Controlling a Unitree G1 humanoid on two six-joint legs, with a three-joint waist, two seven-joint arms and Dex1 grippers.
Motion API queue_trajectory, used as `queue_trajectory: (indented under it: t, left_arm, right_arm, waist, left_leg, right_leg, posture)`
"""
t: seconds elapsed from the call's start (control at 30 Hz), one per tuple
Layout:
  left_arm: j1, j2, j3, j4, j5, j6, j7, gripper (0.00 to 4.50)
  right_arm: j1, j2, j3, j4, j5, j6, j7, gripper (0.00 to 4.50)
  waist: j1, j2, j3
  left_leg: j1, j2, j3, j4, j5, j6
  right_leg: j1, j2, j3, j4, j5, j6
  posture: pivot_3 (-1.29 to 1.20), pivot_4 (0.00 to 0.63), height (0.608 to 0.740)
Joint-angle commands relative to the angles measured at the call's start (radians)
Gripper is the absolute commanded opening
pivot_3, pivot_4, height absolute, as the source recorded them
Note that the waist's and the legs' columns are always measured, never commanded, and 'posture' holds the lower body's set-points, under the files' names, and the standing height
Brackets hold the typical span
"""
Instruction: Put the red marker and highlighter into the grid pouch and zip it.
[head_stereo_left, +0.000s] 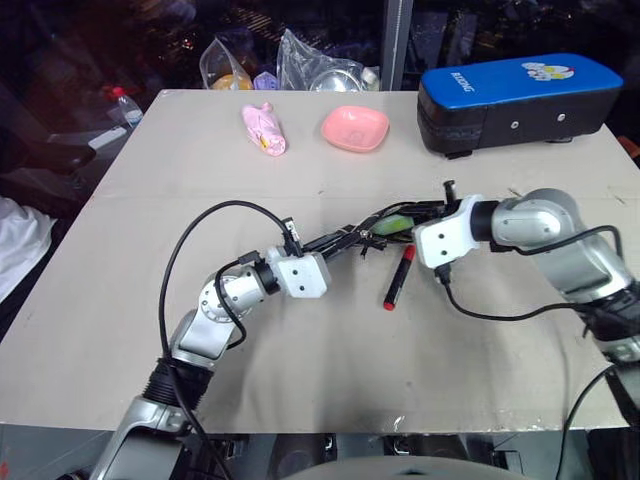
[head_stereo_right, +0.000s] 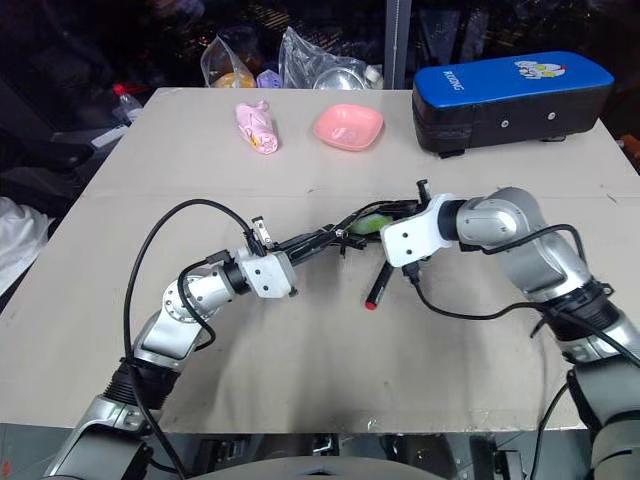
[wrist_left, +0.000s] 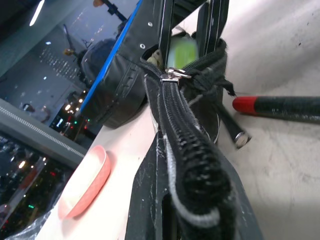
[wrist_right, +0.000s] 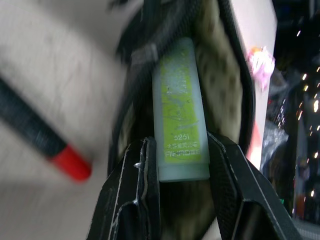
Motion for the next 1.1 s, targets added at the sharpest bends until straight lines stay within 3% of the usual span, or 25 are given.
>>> queue_trajectory:
  t: [0.03,0.13,0.2,0.23,0.4,0.53,0.63,0.73,0.83,1.03,1.1]
  left_arm:
    - [-0.011,-0.007,0.004,-0.022,-0.022,-0.011,0.004,0.00]
    - [-0.010,-0.008,0.016,-0.014,-0.003,0.027,0.023,0.00]
    - [-0.015,-0.008,0.029,-0.008,0.006,0.049,0.042,0.00]
    - [-0.015,-0.009,0.034,-0.009,0.005,0.054,0.050,0.00]
    - [-0.013,-0.011,0.053,-0.006,-0.011,0.070,0.067,0.00]
    - [-0.017,-0.006,0.063,-0.003,-0.020,0.078,0.068,0.00]
    - [-0.014,-0.001,0.079,-0.008,-0.036,0.089,0.068,0.00]
    - [-0.009,0.001,0.088,-0.019,-0.041,0.097,0.068,0.00]
    - [-0.001,0.000,0.096,-0.032,-0.031,0.099,0.075,0.00]
    - [0.013,0.001,0.109,-0.050,-0.008,0.107,0.111,0.00]
    - [0.018,-0.001,0.109,-0.051,-0.007,0.109,0.117,0.00]
  right_arm:
    - [-0.023,0.018,-0.012,0.009,0.052,-0.014,0.044,1.79]
    - [-0.023,0.040,-0.080,-0.002,0.120,0.058,0.033,3.13]
    - [-0.015,0.046,-0.158,-0.064,0.237,0.179,0.048,4.18]
    - [-0.002,0.040,-0.199,-0.114,0.321,0.264,0.071,4.44]
    - [0.078,-0.046,-0.346,-0.301,0.639,0.661,0.159,4.44]
    - [0.190,-0.122,-0.340,-0.386,0.724,0.761,0.211,4.44]
    - [0.256,-0.124,-0.245,-0.334,0.645,0.689,0.232,4.44]
    - [0.220,-0.084,-0.151,-0.192,0.533,0.537,0.248,4.44]
    - [0.194,-0.036,-0.118,-0.112,0.508,0.512,0.245,4.44]
    - [0.256,0.039,-0.103,-0.207,0.498,0.424,0.210,4.44]
    - [0.250,0.088,-0.101,-0.241,0.468,0.502,0.119,4.44]
  waist:
    - [0.000,0.000,0.000]
    - [0.002,0.000,0.000]
    - [0.001,0.000,0.000]
    - [0.002,0.000,0.000]
    - [0.009,0.000,0.000]
    - [0.009,0.000,0.000]
    - [-0.002,0.000,0.000]
    - [-0.007,0.000,0.000]
    - [-0.002,0.000,0.000]
    - [0.006,0.000,0.000]
    - [0.004,0.000,0.000]
  left_leg:
    - [0.000,0.000,0.000,0.000,0.000,0.000]
    - [0.000,0.000,0.000,0.000,0.000,0.000]
    - [0.000,0.000,0.000,0.001,0.000,0.000]
    - [0.000,0.000,0.000,0.001,0.000,0.000]
    - [-0.001,0.001,-0.006,0.001,0.000,0.000]
    - [-0.001,0.001,-0.007,0.001,0.000,0.000]
    - [-0.001,0.000,-0.008,0.001,0.000,0.000]
    - [0.000,0.000,-0.007,0.001,0.000,0.000]
    - [0.000,0.000,-0.006,0.001,0.000,0.000]
    - [-0.001,0.000,-0.007,0.001,0.000,0.000]
    - [-0.001,0.000,-0.007,0.001,0.000,0.000]
  right_leg:
    - [0.000,0.000,0.000,0.000,0.000,0.000]
    - [0.000,0.000,0.000,0.000,0.000,0.000]
    - [0.000,0.000,0.000,0.001,0.000,0.000]
    - [0.000,0.000,0.000,0.002,0.000,0.000]
    - [0.000,-0.001,0.000,0.002,0.000,0.000]
    - [0.000,-0.001,0.001,0.002,0.000,0.000]
    - [0.000,-0.001,0.002,0.002,0.000,0.000]
    - [0.000,0.000,0.002,0.003,0.000,0.000]
    - [0.000,0.000,0.001,0.004,0.000,0.000]
    - [0.000,0.000,0.000,0.002,0.000,0.000]
    - [0.000,0.000,0.000,0.003,0.000,0.000]
  posture:
    - [0.00,0.150,0.740]
    - [0.00,0.150,0.740]
    - [0.00,0.150,0.740]
    - [0.00,0.150,0.740]
    - [0.00,0.150,0.740]
    - [0.00,0.150,0.740]
    - [0.00,0.150,0.740]
    - [0.00,0.150,0.740]
    - [0.00,0.150,0.740]
    - [0.00,0.150,0.740]
    - [0.00,0.150,0.740]
